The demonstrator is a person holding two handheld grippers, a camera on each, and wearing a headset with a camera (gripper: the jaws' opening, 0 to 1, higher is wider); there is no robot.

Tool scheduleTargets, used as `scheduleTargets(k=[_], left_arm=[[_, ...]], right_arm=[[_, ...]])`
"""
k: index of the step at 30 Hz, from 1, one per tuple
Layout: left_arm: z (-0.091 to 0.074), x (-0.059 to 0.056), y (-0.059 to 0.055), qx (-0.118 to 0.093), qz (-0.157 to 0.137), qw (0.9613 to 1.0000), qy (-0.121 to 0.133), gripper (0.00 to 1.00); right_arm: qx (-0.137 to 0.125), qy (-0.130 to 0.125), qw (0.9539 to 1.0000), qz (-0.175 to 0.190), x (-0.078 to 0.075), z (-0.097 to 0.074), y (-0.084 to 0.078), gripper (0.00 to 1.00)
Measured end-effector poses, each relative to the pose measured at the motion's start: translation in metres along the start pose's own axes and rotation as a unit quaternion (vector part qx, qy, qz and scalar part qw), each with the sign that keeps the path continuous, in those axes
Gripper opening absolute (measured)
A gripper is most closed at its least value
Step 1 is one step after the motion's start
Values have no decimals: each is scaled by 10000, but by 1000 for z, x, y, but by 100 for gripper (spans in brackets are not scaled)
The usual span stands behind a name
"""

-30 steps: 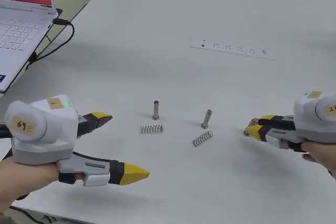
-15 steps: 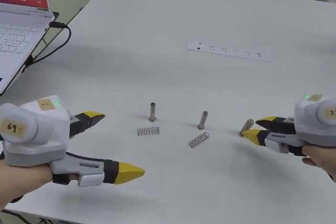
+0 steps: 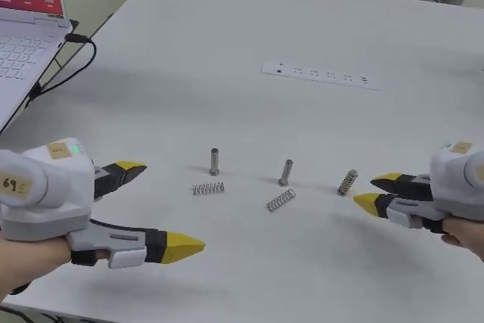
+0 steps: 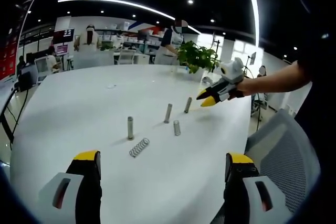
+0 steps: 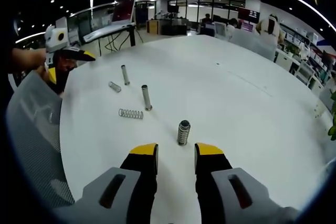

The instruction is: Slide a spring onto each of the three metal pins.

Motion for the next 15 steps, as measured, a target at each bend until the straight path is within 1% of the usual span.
scheduleTargets(k=[9, 15], left_arm=[[0, -2, -1, 3, -13, 10000, -12, 95], [0, -3, -1, 15, -14, 10000, -32, 95]], right_arm=[[9, 138, 9999, -47, 14, -4, -3, 26], [-2, 276, 9995, -171, 28, -3, -3, 25]])
Point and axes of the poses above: the centre of the closed fingertips' face, and the gripper's own axes: z roughly forward along the fingers, x roughly to its left, y roughly out of its top, the point moved 1 cm from there along -z, roughly backward along the fingers, and after that the axes turned 7 degrees about z, right-handed, at the moved point
